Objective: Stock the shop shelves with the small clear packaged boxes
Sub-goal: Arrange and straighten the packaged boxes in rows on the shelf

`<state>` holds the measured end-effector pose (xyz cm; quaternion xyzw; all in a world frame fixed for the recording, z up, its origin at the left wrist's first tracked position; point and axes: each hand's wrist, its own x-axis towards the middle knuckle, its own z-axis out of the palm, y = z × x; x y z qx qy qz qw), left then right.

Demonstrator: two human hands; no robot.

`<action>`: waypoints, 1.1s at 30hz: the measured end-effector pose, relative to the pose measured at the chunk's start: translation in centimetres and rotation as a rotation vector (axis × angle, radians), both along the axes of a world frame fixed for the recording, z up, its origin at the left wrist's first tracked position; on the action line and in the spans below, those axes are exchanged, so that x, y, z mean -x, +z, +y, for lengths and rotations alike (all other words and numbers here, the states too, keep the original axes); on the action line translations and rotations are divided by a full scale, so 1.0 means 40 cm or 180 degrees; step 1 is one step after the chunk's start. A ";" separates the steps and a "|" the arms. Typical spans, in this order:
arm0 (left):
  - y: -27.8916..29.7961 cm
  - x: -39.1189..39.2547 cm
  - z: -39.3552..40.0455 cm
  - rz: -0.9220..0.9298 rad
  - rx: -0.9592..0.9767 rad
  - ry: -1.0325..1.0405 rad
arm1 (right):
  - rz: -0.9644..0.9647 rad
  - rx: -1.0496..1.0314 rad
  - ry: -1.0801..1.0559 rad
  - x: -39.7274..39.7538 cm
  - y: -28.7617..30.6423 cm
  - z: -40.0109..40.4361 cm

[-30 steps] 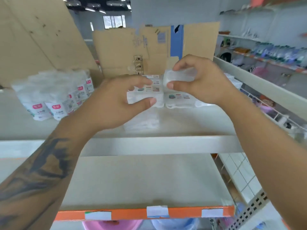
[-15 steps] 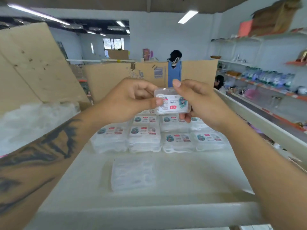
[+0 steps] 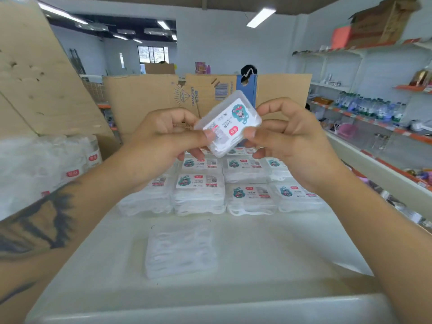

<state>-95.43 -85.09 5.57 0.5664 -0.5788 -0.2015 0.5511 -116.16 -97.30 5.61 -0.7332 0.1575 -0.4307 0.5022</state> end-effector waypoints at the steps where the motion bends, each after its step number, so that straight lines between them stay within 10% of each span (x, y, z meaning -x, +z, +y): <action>1: -0.005 0.006 0.002 -0.0140 -0.0055 0.0040 | -0.0092 -0.0099 0.0037 0.000 0.001 0.002; 9: -0.031 0.047 0.013 -0.1204 -0.0065 0.0085 | -0.0309 -0.0271 0.0219 0.020 0.014 -0.003; 28: -0.057 0.074 0.022 -0.1729 -0.0144 0.0187 | 0.1914 0.1454 -0.0151 0.085 0.022 0.044; 33: -0.034 0.049 0.031 -0.3268 -0.1197 0.0254 | 0.2343 0.1668 -0.0412 0.098 0.022 0.035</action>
